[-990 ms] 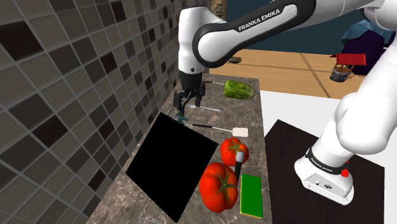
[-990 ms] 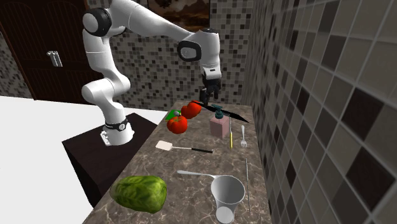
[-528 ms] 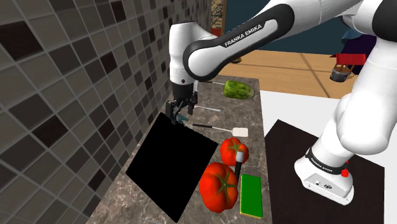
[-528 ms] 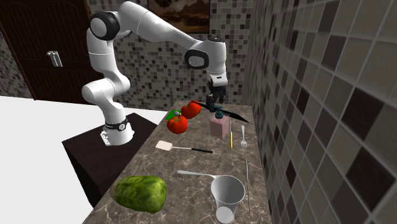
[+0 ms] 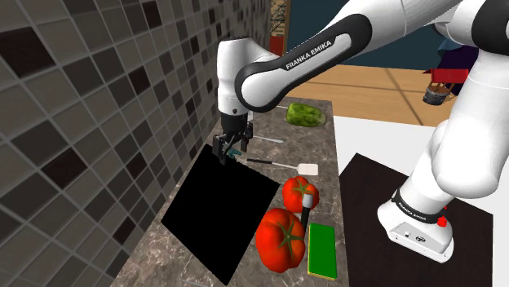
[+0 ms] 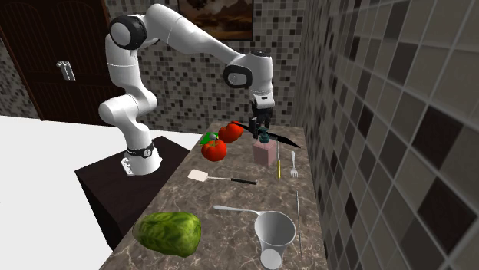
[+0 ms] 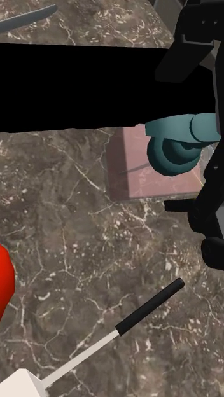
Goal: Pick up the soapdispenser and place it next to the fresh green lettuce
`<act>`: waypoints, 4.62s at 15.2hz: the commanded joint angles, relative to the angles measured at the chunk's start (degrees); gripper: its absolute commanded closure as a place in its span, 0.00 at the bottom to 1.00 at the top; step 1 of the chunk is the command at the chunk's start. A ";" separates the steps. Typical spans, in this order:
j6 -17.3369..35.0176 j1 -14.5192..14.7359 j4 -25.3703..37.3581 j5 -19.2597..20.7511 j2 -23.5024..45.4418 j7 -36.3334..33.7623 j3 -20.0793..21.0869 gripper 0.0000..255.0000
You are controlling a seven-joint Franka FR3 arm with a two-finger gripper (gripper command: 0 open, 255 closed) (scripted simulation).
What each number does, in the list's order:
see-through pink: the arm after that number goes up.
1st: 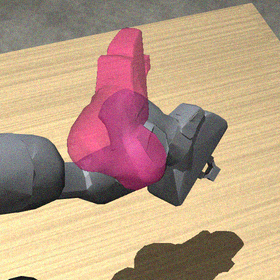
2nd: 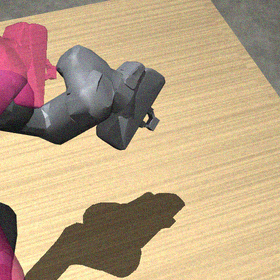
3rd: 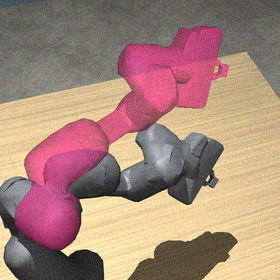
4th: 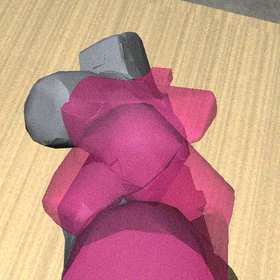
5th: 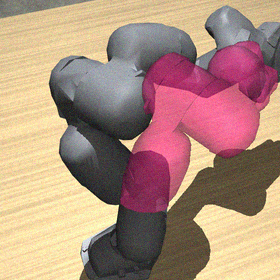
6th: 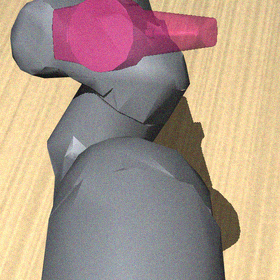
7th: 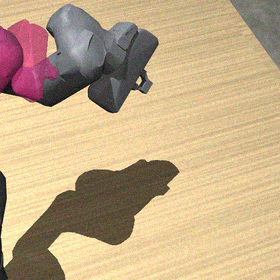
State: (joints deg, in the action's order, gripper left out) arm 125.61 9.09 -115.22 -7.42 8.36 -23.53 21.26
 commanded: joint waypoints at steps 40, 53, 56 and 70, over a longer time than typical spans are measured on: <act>-20.55 -0.64 15.72 -0.79 -5.18 -1.71 -0.11 1.00; -30.71 -0.50 27.09 -0.10 -4.02 -3.38 -0.03 1.00; -33.18 -0.39 30.22 0.17 -3.36 -3.86 0.03 1.00; -38.39 -5.92 26.21 -2.88 -11.46 5.59 -4.73 1.00</act>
State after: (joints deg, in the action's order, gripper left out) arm 87.51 3.84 -88.03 -9.93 -2.00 -19.35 17.21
